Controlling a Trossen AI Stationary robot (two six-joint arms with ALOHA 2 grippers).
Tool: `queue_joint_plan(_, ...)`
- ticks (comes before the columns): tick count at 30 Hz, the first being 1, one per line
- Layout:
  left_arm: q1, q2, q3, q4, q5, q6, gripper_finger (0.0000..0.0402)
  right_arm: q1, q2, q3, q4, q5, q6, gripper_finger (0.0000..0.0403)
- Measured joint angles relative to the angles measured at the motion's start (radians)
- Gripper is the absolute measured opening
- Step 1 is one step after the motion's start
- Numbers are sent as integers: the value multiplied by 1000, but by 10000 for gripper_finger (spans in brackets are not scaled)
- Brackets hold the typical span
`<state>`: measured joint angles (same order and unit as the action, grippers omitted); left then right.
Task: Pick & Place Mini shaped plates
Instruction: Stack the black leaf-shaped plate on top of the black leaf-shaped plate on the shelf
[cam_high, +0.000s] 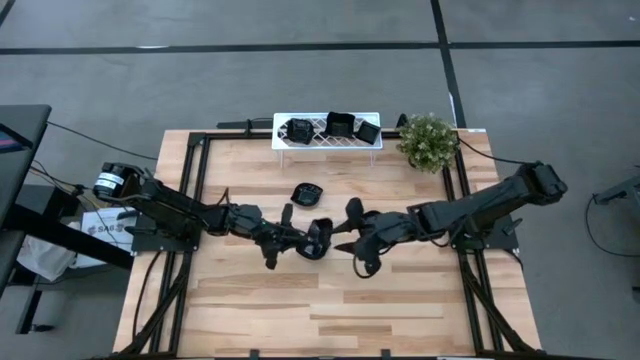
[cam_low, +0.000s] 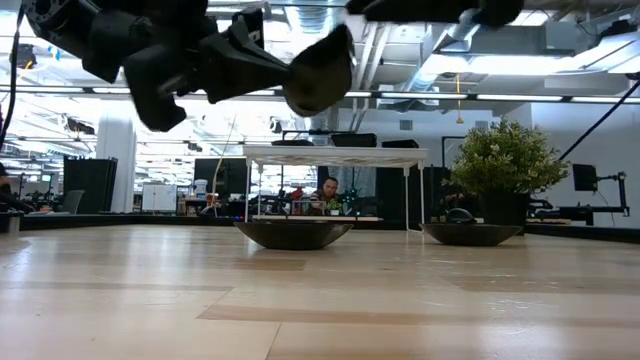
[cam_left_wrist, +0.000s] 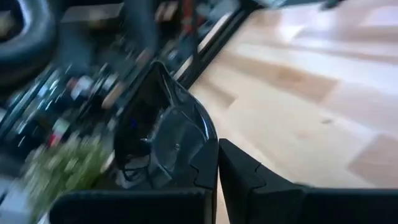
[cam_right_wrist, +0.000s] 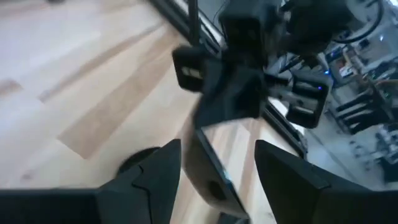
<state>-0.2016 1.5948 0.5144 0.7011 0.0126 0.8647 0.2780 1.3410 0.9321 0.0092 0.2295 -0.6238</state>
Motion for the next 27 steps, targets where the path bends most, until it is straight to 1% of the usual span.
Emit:
queue_joint_plan(3,1,-14,0,-3,-111,-40,15,15,-46,0,-86,0,77,197)
queue_joint_plan(7,1,-48,0,-13,-242,-60,9,19,-97,-2,-256,-8,203,196)
queue_joint_plan(9,1,-67,0,-42,-303,-60,8,21,-117,-17,-321,-43,254,197)
queue_joint_plan(12,17,-95,0,-109,-375,-2,9,28,-139,-42,-390,-97,346,198)
queue_joint_plan(16,73,-163,0,-234,-390,80,9,49,-176,-106,-376,-100,432,196)
queue_joint_plan(21,199,-317,2,-391,-385,209,9,55,-211,-187,-302,-99,491,193)
queue_joint_plan(24,297,-398,27,-480,-350,299,7,55,-212,-207,-304,-99,553,194)
queue_joint_plan(27,398,-432,71,-522,-299,426,8,54,-207,-221,-287,-98,602,196)
